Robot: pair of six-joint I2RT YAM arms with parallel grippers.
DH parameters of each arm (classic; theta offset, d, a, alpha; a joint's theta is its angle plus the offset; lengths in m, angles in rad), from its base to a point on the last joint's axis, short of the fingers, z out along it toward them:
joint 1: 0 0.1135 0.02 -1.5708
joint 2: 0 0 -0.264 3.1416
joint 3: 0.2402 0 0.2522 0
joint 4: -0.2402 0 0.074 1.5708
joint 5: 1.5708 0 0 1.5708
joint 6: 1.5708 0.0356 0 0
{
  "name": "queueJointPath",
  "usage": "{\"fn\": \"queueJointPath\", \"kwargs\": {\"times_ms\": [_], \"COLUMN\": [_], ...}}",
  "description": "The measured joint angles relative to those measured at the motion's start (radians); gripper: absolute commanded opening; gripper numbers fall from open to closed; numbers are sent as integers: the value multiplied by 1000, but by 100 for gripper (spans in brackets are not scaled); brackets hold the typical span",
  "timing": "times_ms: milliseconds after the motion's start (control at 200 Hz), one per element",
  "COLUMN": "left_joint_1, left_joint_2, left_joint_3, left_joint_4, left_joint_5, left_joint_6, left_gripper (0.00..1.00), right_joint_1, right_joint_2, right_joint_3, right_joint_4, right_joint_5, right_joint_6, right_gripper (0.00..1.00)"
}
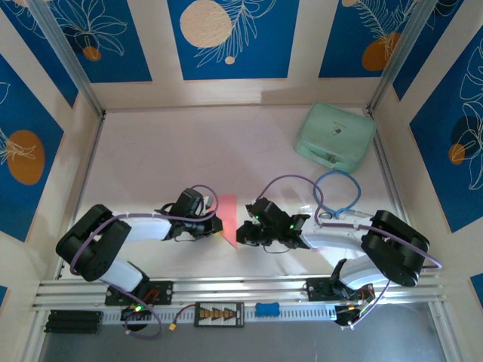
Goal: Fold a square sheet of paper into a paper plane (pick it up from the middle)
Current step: Third fold the triangle at the center of the table.
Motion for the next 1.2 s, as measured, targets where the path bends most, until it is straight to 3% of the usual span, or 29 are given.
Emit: {"fn": "queueJointPath", "kwargs": {"times_ms": [435,980,1200], "left_joint_1": [-2,-4,-4], "left_joint_2": [0,0,0], "left_joint_3": [1,5,5], "left_joint_4": [-1,-8,-8], "left_joint_5": [-4,-8,-8], "left_joint_6": [0,8,8], "left_gripper": [0,0,0], "right_joint_1": [10,8,8], "right_joint_2": [76,60,132], "right_joint_3": [17,8,40], "right_joint_4": [20,58,88], "right_joint_5": [-8,-9,-21], "right_joint_6": [-4,4,4], "right_gripper": [6,3,3]}}
